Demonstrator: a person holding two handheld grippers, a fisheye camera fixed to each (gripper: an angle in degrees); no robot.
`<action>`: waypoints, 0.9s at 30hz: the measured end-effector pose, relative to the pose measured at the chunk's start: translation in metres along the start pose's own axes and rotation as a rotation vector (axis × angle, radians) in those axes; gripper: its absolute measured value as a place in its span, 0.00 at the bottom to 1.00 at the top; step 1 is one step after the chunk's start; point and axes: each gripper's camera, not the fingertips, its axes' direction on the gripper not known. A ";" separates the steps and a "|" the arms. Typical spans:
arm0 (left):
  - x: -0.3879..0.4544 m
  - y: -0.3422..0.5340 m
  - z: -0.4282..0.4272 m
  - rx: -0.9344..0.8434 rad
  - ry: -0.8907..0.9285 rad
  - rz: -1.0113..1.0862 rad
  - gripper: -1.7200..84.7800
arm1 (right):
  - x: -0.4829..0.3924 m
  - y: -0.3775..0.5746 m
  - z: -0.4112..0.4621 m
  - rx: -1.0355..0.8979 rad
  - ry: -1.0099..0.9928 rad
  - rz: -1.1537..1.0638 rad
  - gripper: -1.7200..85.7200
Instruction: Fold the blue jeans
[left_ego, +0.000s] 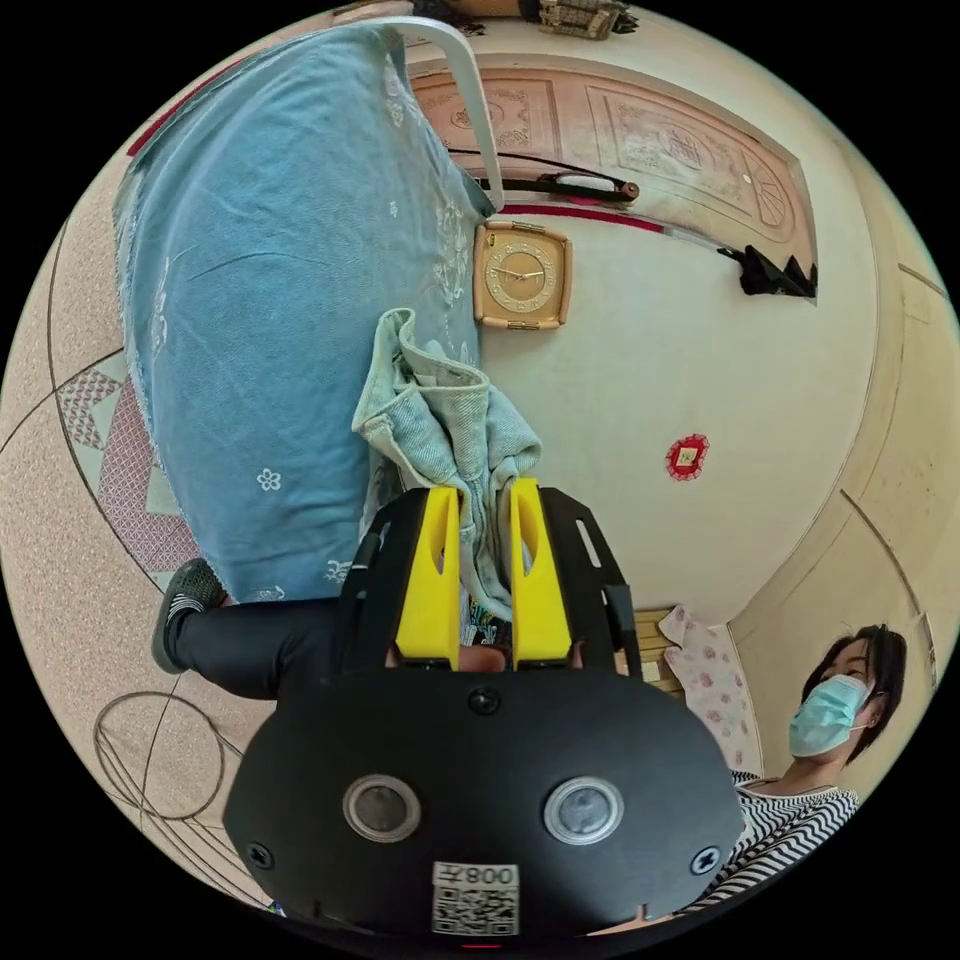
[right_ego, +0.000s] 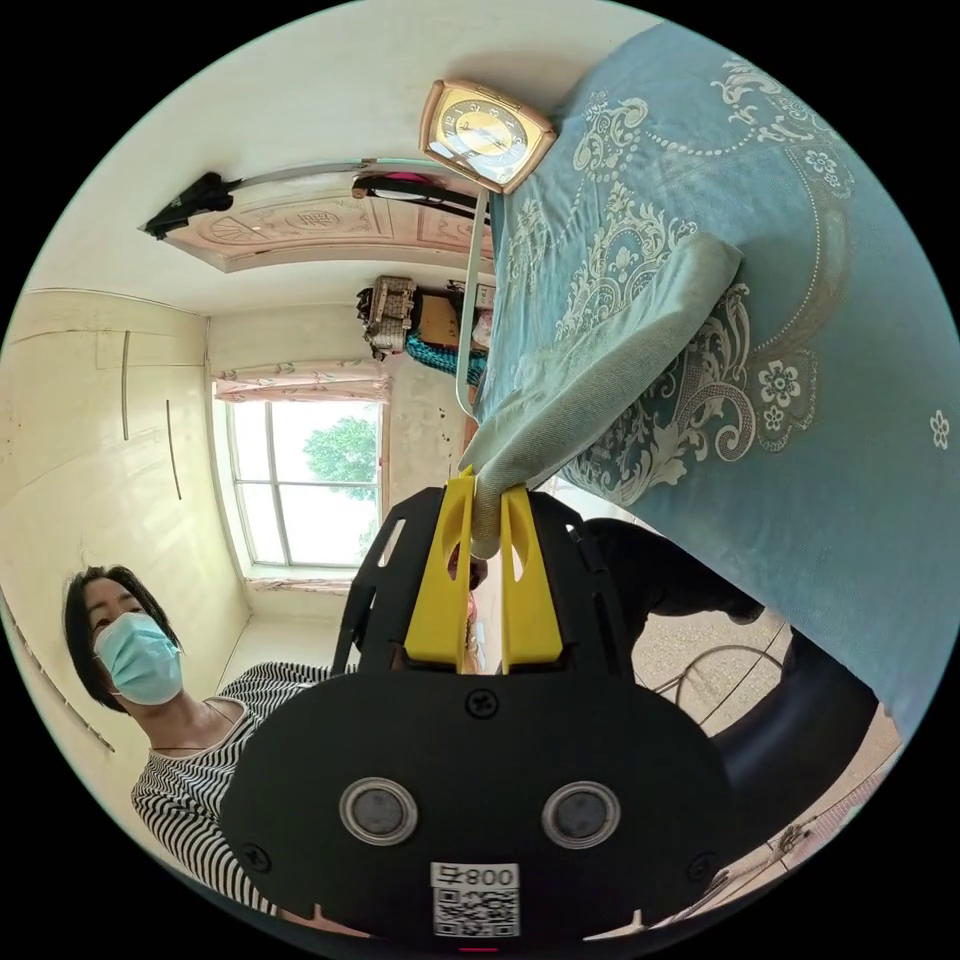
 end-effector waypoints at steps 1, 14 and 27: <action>0.007 0.004 0.002 -0.008 -0.002 0.009 0.12 | -0.010 0.011 -0.008 0.007 -0.008 -0.008 0.04; 0.168 0.102 0.077 -0.181 0.013 0.163 0.11 | -0.125 0.160 -0.116 0.158 -0.134 -0.120 0.03; 0.320 0.201 0.301 -0.495 0.035 0.229 0.11 | -0.210 0.286 -0.295 0.441 -0.157 -0.175 0.03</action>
